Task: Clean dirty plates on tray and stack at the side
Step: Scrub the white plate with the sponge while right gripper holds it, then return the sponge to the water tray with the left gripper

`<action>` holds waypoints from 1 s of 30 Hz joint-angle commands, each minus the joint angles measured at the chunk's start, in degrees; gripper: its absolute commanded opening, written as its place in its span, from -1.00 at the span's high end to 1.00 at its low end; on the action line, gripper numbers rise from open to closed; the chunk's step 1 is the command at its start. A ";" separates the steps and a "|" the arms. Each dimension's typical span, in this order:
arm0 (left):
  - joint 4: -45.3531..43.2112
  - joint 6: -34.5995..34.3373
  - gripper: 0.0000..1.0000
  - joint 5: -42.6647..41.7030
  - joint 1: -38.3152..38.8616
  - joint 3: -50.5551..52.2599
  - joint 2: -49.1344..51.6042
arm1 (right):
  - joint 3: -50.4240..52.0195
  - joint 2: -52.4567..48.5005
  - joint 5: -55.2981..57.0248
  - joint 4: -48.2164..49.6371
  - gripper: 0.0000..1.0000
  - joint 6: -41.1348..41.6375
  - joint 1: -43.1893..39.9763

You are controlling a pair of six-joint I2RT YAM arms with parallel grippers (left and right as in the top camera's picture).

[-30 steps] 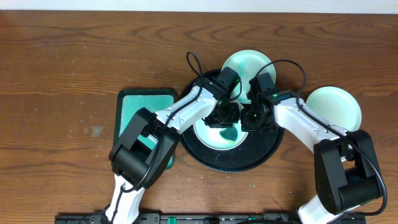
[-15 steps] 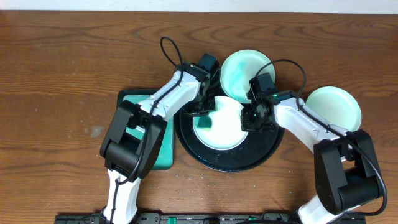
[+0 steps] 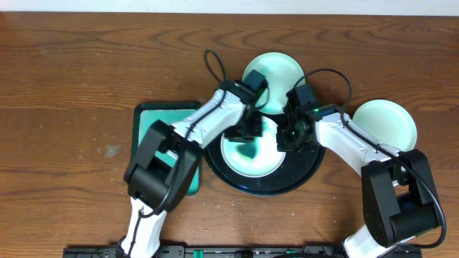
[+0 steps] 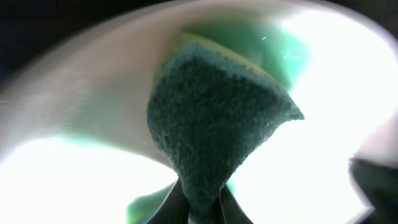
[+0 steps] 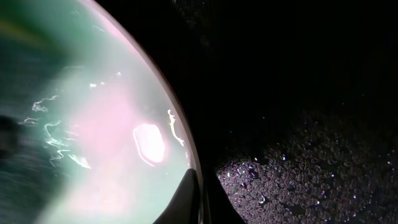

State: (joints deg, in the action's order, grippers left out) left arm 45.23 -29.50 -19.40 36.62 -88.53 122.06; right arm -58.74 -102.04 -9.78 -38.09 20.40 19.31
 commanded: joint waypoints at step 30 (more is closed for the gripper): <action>18.80 -3.58 0.85 28.59 -10.78 0.98 -21.90 | 0.33 0.35 1.36 0.50 0.98 -2.91 0.28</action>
State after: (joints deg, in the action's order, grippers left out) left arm 60.82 -32.80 -0.95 30.96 -87.35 106.06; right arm -58.72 -102.04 -10.07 -38.39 20.18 19.03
